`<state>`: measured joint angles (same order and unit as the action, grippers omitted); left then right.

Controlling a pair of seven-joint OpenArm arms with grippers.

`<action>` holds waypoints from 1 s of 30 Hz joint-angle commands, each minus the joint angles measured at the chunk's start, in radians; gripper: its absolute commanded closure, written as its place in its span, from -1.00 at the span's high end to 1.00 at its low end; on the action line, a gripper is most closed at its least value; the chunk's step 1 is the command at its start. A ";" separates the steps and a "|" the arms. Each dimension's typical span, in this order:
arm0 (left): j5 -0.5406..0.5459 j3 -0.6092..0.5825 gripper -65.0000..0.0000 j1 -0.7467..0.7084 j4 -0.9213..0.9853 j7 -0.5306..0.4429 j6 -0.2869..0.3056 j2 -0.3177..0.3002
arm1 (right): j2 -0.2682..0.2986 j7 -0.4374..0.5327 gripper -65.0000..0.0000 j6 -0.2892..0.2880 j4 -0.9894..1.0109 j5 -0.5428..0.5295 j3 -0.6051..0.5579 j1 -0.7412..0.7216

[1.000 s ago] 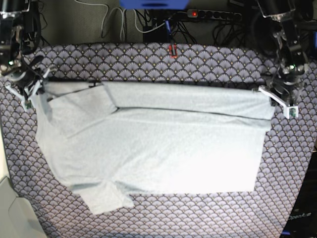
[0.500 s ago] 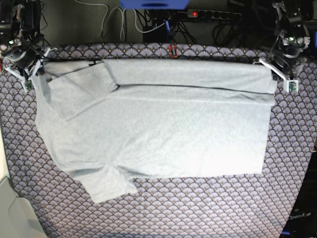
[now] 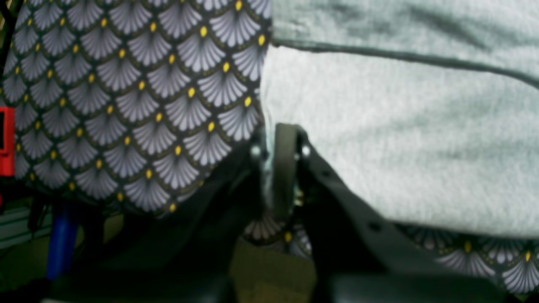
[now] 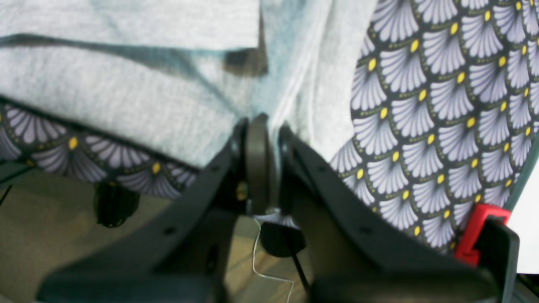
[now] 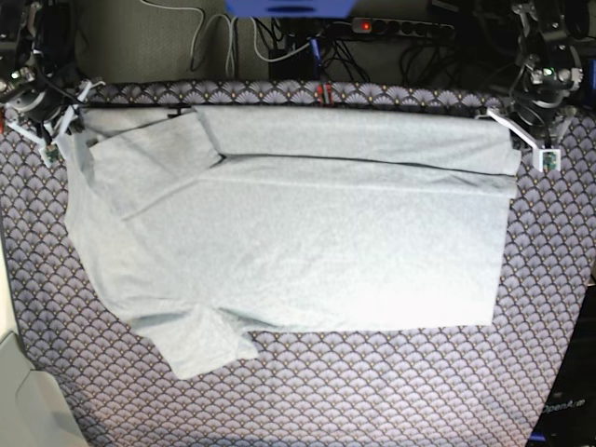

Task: Fold the T-shirt properly
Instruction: 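Drag the folded edge with both grippers toward the collar and release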

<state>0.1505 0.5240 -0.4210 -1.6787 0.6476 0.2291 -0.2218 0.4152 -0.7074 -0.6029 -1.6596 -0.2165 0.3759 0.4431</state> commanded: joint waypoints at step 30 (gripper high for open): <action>-0.048 0.106 0.30 0.432 0.177 -0.012 -0.018 -0.095 | 0.146 0.007 -0.03 0.001 0.332 0.144 -0.035 -0.642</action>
<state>0.1051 0.6228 0.0040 -1.4796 0.6559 0.2176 -0.3012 0.5385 -0.7166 -0.6125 -1.3033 -0.0719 0.3294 -0.1848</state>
